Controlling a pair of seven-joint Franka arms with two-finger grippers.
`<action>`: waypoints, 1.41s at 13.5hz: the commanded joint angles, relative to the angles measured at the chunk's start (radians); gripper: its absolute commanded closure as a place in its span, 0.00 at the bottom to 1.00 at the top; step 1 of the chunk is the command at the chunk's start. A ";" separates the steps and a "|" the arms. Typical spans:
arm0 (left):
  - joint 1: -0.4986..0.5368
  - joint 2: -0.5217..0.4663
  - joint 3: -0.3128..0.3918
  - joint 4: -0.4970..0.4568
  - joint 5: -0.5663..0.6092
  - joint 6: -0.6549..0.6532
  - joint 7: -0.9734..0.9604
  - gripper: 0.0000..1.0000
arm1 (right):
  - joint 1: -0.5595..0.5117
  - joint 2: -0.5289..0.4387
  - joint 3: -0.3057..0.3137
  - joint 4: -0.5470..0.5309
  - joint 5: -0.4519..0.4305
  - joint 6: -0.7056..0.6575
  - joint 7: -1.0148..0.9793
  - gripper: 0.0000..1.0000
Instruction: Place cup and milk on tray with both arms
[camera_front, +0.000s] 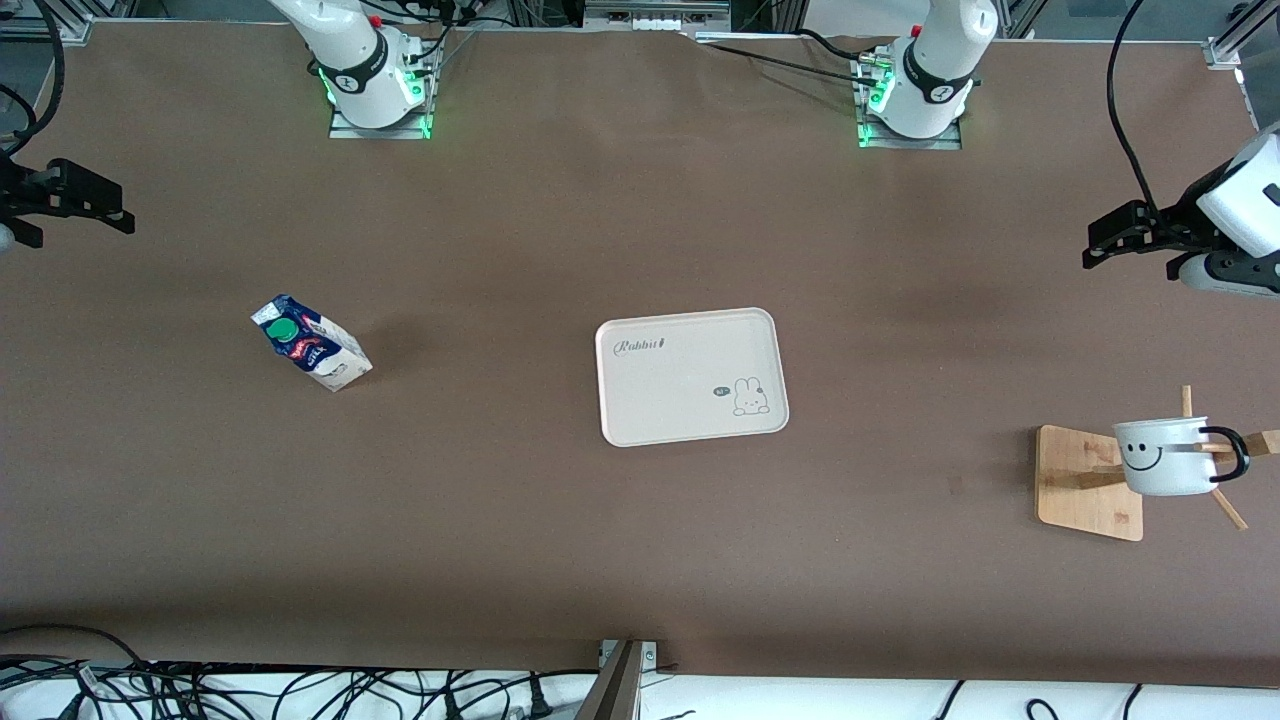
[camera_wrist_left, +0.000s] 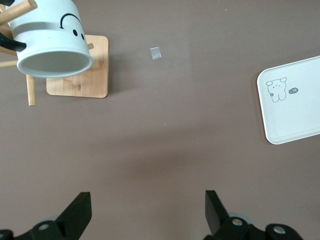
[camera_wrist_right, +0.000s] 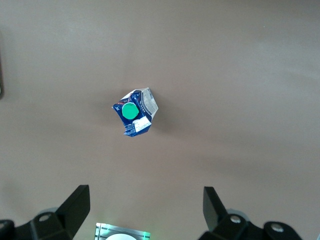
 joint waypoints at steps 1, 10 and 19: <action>0.008 -0.006 -0.006 0.003 -0.015 -0.008 0.000 0.00 | -0.005 -0.007 0.009 -0.001 -0.004 -0.011 0.007 0.00; 0.008 0.011 -0.003 0.024 -0.018 0.022 -0.004 0.00 | -0.005 0.002 0.009 0.000 -0.006 -0.012 0.007 0.00; 0.005 0.073 -0.002 0.076 -0.017 0.032 -0.052 0.00 | -0.003 0.085 0.011 -0.003 0.017 -0.012 -0.007 0.00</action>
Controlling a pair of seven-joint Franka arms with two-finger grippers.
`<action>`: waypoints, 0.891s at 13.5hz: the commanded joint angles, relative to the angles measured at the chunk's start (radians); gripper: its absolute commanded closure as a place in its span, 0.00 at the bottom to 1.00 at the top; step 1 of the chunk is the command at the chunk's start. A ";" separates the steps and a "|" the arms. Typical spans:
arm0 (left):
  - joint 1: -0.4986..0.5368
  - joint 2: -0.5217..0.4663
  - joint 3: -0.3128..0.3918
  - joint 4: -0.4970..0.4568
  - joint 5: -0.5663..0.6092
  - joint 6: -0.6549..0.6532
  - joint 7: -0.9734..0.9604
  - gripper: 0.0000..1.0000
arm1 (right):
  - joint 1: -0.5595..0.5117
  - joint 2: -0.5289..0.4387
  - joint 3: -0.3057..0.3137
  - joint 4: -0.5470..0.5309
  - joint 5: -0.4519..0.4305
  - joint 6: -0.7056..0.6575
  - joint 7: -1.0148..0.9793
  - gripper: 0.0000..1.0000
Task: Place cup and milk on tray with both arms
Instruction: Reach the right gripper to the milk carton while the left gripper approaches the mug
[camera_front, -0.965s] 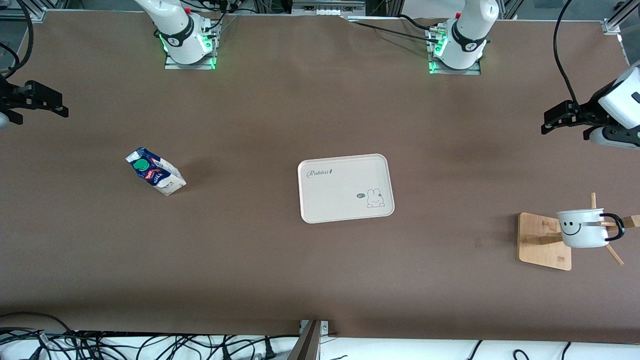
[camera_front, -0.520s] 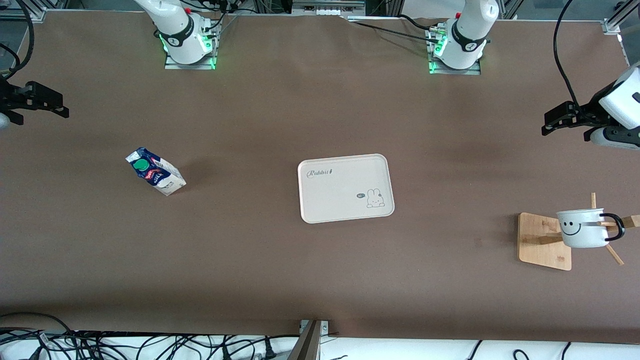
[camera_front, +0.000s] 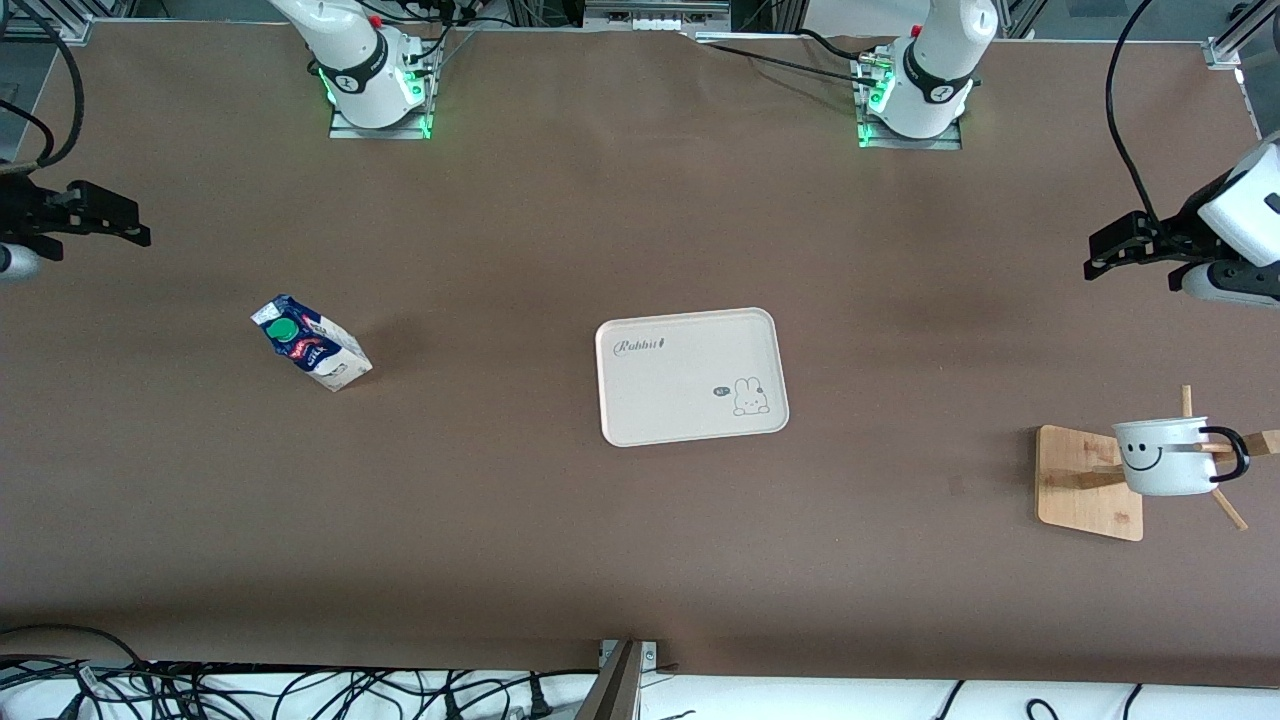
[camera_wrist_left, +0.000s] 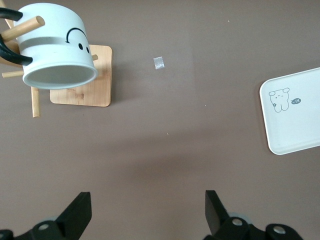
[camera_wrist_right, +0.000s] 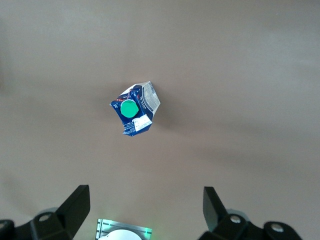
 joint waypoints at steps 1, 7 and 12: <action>0.009 0.050 -0.003 0.067 -0.018 -0.007 -0.025 0.00 | -0.003 0.038 0.010 0.000 0.018 -0.008 -0.007 0.00; 0.003 0.050 -0.013 0.072 -0.015 -0.010 -0.102 0.00 | 0.001 0.134 0.010 0.000 0.072 -0.002 -0.148 0.00; 0.003 0.052 -0.012 0.070 -0.014 -0.010 -0.105 0.00 | 0.009 0.226 0.010 -0.008 0.067 0.024 -0.181 0.00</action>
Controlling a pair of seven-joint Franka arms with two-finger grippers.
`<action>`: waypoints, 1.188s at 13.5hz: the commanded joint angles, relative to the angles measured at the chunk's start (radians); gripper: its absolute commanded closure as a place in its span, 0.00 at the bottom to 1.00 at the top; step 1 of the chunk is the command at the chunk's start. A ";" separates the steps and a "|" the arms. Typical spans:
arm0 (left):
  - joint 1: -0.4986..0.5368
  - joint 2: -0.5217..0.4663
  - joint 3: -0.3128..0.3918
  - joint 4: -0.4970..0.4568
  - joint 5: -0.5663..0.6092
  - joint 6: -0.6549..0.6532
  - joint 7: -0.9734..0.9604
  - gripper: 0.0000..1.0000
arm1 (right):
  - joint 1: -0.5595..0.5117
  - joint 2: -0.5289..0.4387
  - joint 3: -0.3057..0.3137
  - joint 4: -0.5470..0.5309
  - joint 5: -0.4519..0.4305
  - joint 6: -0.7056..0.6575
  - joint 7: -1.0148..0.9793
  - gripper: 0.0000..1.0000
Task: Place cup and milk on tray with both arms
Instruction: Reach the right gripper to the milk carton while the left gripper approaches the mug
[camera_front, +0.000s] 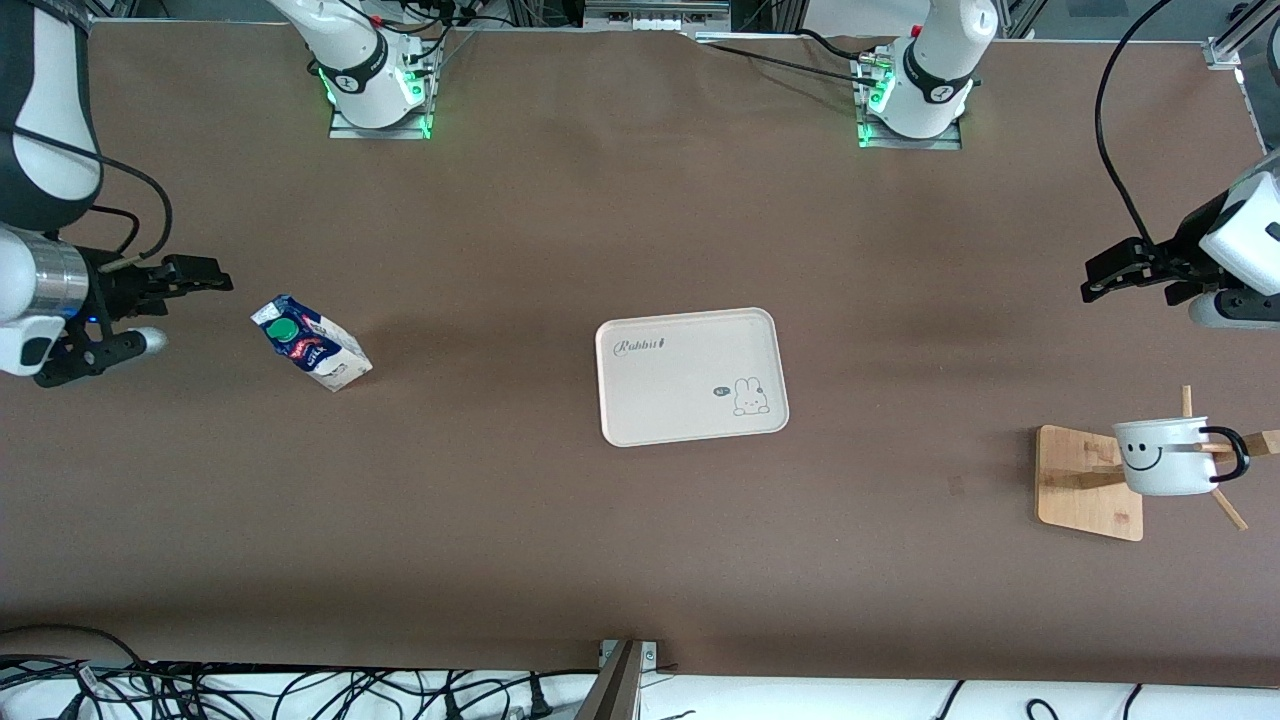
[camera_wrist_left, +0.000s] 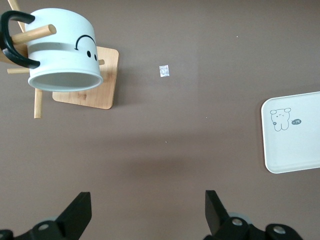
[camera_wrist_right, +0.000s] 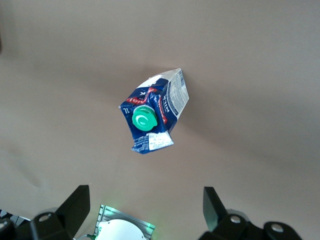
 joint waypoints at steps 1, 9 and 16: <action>0.000 0.011 0.000 0.022 -0.014 -0.014 -0.009 0.00 | 0.015 0.028 0.003 -0.014 -0.008 0.030 -0.037 0.00; 0.000 -0.005 -0.001 -0.091 -0.009 0.084 -0.010 0.00 | 0.051 0.074 0.003 -0.026 -0.048 0.058 -0.093 0.00; 0.026 -0.088 0.000 -0.432 -0.001 0.539 0.005 0.00 | 0.060 0.102 0.003 -0.052 -0.057 0.096 -0.157 0.00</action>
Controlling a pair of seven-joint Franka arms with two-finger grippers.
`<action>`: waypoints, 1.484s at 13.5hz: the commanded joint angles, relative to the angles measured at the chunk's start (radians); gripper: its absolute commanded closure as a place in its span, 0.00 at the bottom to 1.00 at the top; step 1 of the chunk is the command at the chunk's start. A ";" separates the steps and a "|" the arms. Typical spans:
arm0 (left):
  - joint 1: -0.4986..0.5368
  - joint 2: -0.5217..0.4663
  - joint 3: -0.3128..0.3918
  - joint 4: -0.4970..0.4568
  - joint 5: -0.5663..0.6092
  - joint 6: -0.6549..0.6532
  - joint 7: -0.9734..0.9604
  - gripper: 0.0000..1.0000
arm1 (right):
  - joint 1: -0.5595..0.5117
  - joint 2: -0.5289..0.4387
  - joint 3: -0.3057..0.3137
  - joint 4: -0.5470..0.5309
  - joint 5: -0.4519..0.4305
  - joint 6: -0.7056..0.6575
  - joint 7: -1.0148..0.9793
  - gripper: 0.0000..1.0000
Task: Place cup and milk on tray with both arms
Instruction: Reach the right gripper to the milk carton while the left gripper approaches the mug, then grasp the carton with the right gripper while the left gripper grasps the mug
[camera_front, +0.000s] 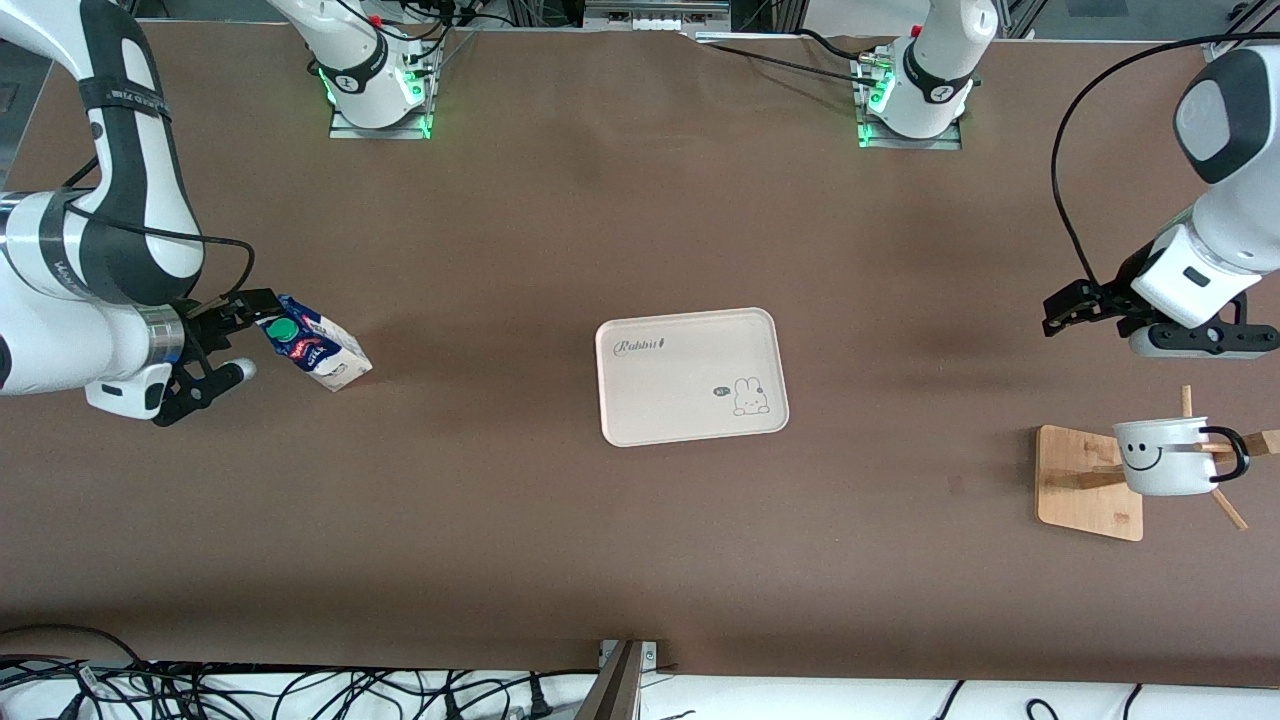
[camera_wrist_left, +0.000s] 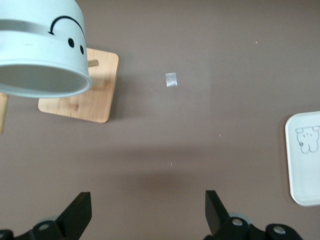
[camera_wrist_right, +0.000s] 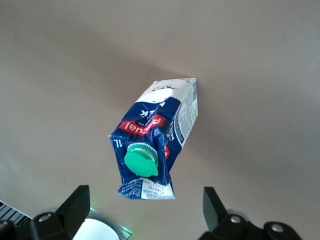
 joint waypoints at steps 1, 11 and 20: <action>0.021 -0.042 -0.003 -0.115 -0.001 0.192 0.011 0.00 | 0.005 -0.011 0.002 -0.039 -0.019 0.033 -0.038 0.00; 0.052 0.035 0.000 -0.156 0.092 0.519 0.077 0.00 | 0.021 -0.015 0.003 -0.109 -0.045 0.091 -0.044 0.00; 0.064 0.130 0.002 -0.150 0.133 0.765 0.080 0.00 | 0.035 -0.020 0.002 -0.166 -0.053 0.152 -0.043 0.00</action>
